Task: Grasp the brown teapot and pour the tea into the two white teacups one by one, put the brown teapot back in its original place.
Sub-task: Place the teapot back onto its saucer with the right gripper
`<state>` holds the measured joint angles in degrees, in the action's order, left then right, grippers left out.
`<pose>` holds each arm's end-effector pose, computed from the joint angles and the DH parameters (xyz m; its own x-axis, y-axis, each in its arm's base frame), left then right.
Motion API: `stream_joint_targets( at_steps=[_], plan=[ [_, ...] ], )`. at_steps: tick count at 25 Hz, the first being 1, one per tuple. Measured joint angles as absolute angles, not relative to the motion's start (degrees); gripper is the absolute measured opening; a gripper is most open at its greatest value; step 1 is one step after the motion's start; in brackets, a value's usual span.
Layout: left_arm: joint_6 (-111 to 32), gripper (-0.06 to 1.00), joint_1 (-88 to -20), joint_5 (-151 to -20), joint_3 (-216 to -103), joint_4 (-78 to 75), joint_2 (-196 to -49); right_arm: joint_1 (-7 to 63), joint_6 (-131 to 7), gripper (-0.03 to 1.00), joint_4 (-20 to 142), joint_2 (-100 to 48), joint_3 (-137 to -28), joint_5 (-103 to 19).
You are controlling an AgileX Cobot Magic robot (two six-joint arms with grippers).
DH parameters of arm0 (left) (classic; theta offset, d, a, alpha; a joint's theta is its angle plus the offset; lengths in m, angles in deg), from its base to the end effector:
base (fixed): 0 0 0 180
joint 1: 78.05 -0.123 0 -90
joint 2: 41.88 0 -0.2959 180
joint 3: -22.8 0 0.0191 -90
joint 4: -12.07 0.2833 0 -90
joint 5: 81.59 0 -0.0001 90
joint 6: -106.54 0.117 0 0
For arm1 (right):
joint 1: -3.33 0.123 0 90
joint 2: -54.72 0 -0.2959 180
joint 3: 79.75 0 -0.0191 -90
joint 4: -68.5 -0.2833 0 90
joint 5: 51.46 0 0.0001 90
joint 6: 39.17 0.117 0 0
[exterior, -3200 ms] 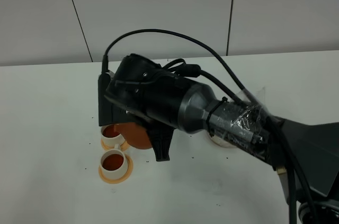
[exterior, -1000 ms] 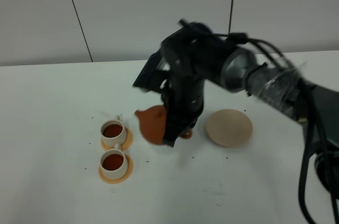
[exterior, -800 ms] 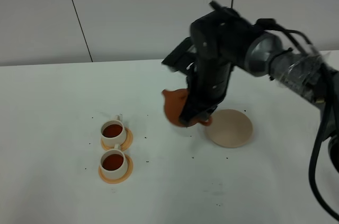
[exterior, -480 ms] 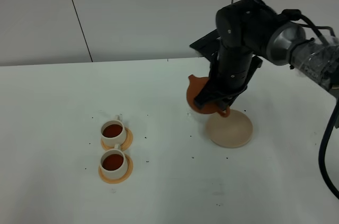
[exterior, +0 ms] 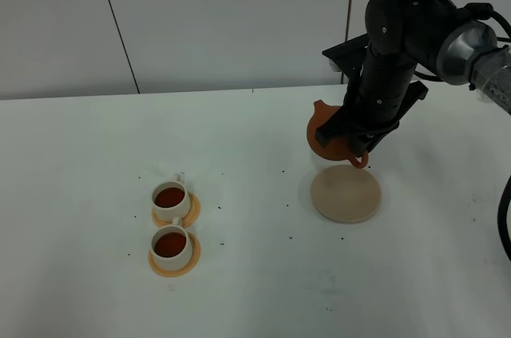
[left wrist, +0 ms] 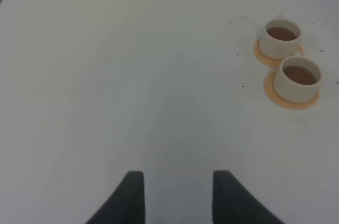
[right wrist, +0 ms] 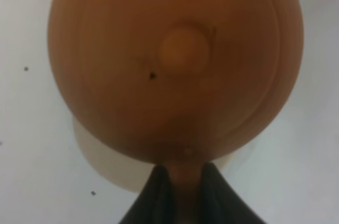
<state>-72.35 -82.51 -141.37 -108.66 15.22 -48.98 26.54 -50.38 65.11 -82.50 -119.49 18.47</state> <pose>0.0345 0.0083 0.2850 -0.4326 0.0134 -0.9015 -0.1002 0.9930 0.0628 0.4809 0.2133 0.1920 -0.8125 -0.5379 -0.2246 -0.5549 0.8318 0.0153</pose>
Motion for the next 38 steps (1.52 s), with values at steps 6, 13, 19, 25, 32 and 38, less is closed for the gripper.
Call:
stream_joint_targets(
  at_steps=[6, 13, 19, 25, 32, 38],
  plan=[
    [-72.3, 0.37, -82.5, -141.4, -108.7, 15.2, -49.0, 26.5, -50.0, 0.09, 64.7, -79.5, -113.8, 18.1],
    [-72.3, 0.37, -82.5, -141.4, -108.7, 15.2, -49.0, 26.5, -49.8, 0.09, 64.4, -72.6, -98.7, 5.0],
    [-72.3, 0.37, -82.5, -141.4, -108.7, 15.2, -49.0, 26.5, -49.7, 0.09, 64.2, -72.4, -95.0, 1.7],
    [-72.3, 0.37, -82.5, -141.4, -108.7, 15.2, -49.0, 26.5, -49.7, 0.09, 63.7, -72.3, -91.9, 0.5],
    [-72.3, 0.37, -82.5, -141.4, -108.7, 15.2, -49.0, 26.7, -50.2, 0.09, 61.2, -72.3, -91.9, -1.1],
    [-72.4, 0.37, -82.5, -141.4, -108.7, 15.2, -49.0, 27.1, -50.2, 0.09, 61.0, -72.3, -91.9, -0.6]
  ],
)
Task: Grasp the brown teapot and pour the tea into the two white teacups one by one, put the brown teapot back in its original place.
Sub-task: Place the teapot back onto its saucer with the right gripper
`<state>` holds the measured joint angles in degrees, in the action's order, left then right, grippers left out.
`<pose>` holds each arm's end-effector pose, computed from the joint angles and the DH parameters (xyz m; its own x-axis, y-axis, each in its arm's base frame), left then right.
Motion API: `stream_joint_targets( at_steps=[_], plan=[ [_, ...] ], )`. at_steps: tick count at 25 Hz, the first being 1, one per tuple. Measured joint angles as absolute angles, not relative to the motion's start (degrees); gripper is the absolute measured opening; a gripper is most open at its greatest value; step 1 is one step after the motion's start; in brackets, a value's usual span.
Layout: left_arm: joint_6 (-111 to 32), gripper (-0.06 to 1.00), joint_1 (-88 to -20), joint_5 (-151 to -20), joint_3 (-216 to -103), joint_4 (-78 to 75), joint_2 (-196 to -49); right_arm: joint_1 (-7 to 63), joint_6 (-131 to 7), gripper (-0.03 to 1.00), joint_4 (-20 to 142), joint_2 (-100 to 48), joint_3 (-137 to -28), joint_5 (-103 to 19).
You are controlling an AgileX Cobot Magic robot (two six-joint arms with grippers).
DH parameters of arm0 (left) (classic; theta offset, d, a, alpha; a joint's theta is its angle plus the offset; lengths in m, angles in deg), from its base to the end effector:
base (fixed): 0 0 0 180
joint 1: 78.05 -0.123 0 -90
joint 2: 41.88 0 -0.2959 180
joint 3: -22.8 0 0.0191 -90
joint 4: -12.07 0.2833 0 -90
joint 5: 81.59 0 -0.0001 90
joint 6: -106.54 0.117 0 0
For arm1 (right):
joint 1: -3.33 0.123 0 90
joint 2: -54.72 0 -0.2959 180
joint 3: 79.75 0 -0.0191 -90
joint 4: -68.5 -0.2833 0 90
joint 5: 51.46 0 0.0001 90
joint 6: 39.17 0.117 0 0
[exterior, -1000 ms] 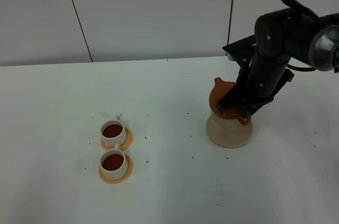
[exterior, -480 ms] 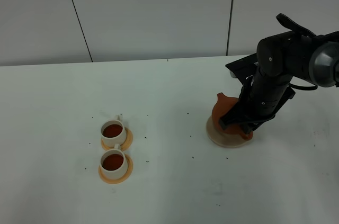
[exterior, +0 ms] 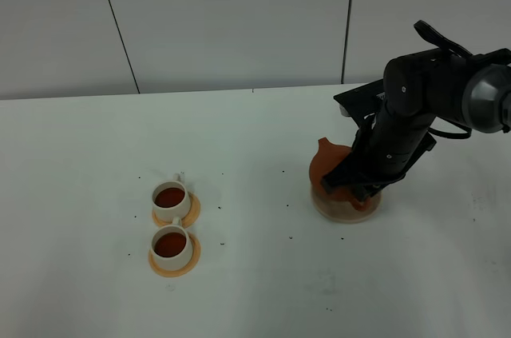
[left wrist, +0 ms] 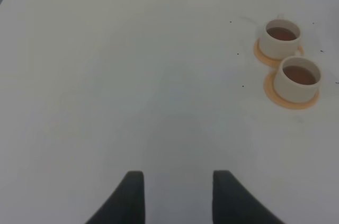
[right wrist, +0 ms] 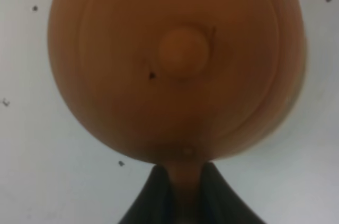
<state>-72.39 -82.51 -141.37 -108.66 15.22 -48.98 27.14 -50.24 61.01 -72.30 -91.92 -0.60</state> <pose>0.0345 0.0083 0.2850 -0.4325 0.0127 -0.9016 -0.1005 0.9930 0.0622 0.4274 0.2015 0.1448 -0.8334 -0.4876 -0.2602 -0.5198 0.8514 0.0696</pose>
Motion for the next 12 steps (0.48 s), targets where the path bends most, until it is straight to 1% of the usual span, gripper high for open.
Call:
stream_joint_targets(
  at_steps=[4, 12],
  plan=[
    [-72.4, 0.37, -82.5, -141.4, -108.7, 15.2, -49.0, 27.1, -50.2, 0.09, 61.0, -72.3, -90.6, -0.4],
    [-72.4, 0.37, -82.5, -141.4, -108.7, 15.2, -49.0, 27.1, -51.1, 0.09, 59.5, -72.3, -87.3, -3.8]
  ],
)
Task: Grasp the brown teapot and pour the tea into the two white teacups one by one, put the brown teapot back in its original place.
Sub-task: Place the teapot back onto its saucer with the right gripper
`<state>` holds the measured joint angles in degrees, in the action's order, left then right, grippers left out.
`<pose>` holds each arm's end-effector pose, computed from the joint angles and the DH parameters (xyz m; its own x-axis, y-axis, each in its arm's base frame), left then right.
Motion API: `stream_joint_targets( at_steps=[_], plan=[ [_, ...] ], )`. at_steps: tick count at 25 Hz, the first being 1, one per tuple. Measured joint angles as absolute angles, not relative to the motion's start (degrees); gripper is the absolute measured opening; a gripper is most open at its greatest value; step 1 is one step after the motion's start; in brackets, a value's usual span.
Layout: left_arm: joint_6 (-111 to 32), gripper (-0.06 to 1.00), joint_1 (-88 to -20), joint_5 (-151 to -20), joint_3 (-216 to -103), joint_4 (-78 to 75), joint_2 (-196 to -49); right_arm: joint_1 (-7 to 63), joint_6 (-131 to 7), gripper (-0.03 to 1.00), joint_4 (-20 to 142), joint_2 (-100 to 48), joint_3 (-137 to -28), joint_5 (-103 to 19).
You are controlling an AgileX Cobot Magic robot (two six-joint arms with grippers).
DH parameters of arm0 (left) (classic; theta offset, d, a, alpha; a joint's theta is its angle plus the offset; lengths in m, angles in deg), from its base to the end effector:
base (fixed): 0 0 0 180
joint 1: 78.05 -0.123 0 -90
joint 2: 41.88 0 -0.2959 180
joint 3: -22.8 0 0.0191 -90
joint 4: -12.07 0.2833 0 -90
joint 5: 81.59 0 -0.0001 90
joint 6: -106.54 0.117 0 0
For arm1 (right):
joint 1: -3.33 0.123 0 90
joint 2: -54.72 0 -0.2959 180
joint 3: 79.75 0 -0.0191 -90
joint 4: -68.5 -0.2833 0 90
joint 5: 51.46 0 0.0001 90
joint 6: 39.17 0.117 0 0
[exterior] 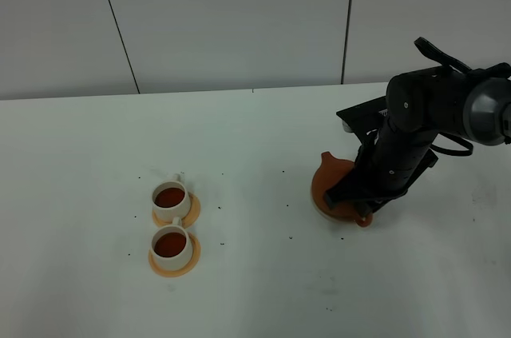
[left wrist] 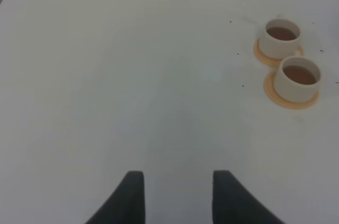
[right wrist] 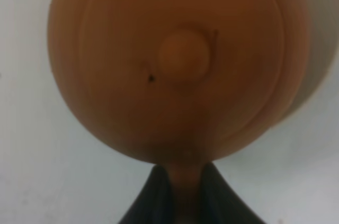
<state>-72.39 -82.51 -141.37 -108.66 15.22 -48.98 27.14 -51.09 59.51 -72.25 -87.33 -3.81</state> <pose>0.0345 0.0083 0.2850 -0.4325 0.0127 -0.9016 -0.1005 0.9930 0.0622 0.4161 0.1984 0.1239 -0.8424 -0.4821 -0.2405 -0.5137 0.8534 0.0884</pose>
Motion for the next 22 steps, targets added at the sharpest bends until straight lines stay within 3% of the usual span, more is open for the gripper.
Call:
stream_joint_targets(
  at_steps=[13, 22],
  plan=[
    [-72.4, 0.37, -82.5, -141.4, -108.7, 15.2, -49.0, 27.3, -50.7, 0.13, 59.6, -72.3, -87.3, -4.9],
    [-72.4, 0.37, -82.5, -141.4, -108.7, 15.2, -49.0, 27.4, -49.1, 0.51, 59.5, -72.2, -87.3, -4.7]
  ],
)
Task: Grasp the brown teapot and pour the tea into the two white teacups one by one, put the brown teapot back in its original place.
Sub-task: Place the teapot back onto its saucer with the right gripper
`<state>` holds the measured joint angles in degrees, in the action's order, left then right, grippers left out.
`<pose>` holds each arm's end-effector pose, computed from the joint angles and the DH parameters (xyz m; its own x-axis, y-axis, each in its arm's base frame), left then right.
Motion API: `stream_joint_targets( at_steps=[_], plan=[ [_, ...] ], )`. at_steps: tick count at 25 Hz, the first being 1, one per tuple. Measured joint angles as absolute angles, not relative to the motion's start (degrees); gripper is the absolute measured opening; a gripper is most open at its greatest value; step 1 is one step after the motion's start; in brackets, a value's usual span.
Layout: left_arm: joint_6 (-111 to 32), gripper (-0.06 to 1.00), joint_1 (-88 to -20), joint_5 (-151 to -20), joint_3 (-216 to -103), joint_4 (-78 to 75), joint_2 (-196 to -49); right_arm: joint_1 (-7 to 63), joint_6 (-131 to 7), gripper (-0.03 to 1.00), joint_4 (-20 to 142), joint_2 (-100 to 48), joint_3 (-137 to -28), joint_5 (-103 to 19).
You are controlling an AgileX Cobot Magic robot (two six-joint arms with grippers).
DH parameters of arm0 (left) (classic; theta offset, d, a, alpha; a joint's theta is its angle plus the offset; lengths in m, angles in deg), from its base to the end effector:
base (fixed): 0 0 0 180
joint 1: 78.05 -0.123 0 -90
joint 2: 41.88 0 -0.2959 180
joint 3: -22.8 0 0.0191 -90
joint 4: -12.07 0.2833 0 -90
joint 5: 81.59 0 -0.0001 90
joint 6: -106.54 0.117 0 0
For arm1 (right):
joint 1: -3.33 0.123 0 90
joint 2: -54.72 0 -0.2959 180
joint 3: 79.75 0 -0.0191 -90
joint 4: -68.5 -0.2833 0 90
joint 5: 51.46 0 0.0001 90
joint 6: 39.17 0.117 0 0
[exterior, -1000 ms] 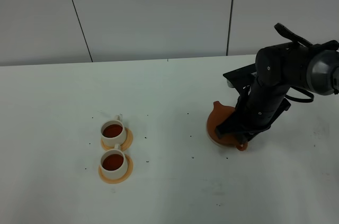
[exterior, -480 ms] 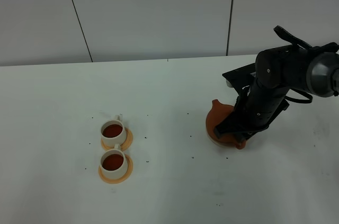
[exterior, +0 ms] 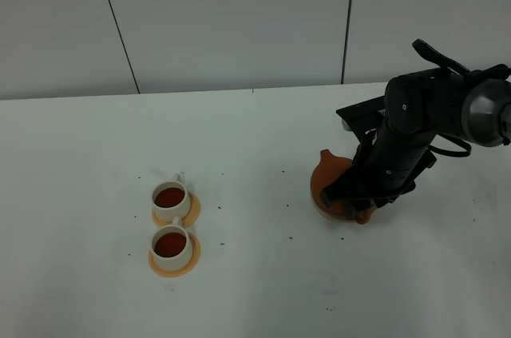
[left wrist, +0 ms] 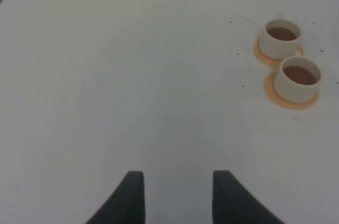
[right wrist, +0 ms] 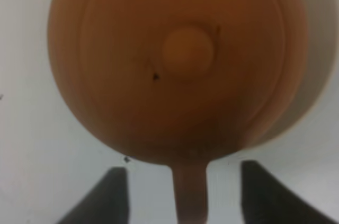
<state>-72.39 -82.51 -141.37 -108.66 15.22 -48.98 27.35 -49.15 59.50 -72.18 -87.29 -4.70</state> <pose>0.0345 0.0083 0.2850 -0.4325 0.0127 -0.9016 -0.1005 0.9930 0.0622 0.4169 0.2004 0.1247 -0.8550 -0.4529 -0.2526 -0.4875 0.8680 0.0940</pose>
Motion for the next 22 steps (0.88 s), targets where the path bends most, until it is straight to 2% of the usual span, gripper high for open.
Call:
stream_joint_targets(
  at_steps=[2, 5, 11, 16, 22],
  plan=[
    [-72.4, 0.37, -82.5, -141.4, -108.7, 15.2, -49.0, 27.4, -48.4, 0.57, 59.7, -71.4, -87.2, -3.5],
    [-72.4, 0.37, -82.5, -141.4, -108.7, 15.2, -49.0, 27.4, -46.0, 0.59, 62.4, -68.5, -87.2, -0.9],
    [-72.4, 0.37, -82.5, -141.4, -108.7, 15.2, -49.0, 25.7, -40.3, 0.55, 66.4, -61.0, -87.2, 7.8],
    [-72.4, 0.37, -82.5, -141.4, -108.7, 15.2, -49.0, 20.5, -39.2, 0.52, 66.0, -56.0, -86.5, 14.7],
    [-72.4, 0.37, -82.5, -141.4, -108.7, 15.2, -49.0, 14.2, -39.5, 0.52, 64.7, -44.3, -73.1, 13.7]
  ],
)
